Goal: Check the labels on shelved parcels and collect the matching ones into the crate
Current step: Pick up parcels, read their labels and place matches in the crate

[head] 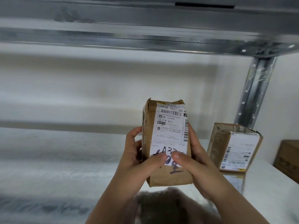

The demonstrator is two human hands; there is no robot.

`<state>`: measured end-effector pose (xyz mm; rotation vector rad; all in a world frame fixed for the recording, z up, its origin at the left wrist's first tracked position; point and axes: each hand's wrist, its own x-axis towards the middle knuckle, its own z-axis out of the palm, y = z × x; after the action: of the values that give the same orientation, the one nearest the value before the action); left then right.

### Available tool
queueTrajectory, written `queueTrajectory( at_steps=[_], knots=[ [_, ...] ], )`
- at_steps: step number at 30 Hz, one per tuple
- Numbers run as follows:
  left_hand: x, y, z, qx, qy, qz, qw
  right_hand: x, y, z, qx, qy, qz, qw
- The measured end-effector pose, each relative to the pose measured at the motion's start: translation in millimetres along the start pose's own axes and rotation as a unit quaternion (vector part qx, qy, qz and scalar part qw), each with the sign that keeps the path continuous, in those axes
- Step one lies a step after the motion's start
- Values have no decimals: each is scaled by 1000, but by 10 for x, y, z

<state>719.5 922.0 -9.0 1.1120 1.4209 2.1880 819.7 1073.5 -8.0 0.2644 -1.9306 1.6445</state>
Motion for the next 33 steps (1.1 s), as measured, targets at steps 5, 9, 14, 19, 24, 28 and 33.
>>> queueTrajectory(
  at_steps=[5,9,14,19,24,28,33],
  knots=[
    [0,-6,-6,18,-9,4,1000,7,7,-8,-4,8,-4,1000],
    [-5,18,23,48,2,13,999,15,33,-10,-3,40,4,999],
    [28,29,-11,51,79,40,995,24,66,-67,-27,82,9,996],
    [17,26,-6,6,106,27,994,17,121,-83,-32,92,32,995],
    [13,4,-59,-3,19,24,1000,22,134,-100,-14,95,36,995],
    [-10,-40,-88,56,-27,9,998,33,61,-56,-27,69,35,997],
    [23,-48,-8,124,28,25,992,60,74,-54,-49,93,22,994]
  ],
)
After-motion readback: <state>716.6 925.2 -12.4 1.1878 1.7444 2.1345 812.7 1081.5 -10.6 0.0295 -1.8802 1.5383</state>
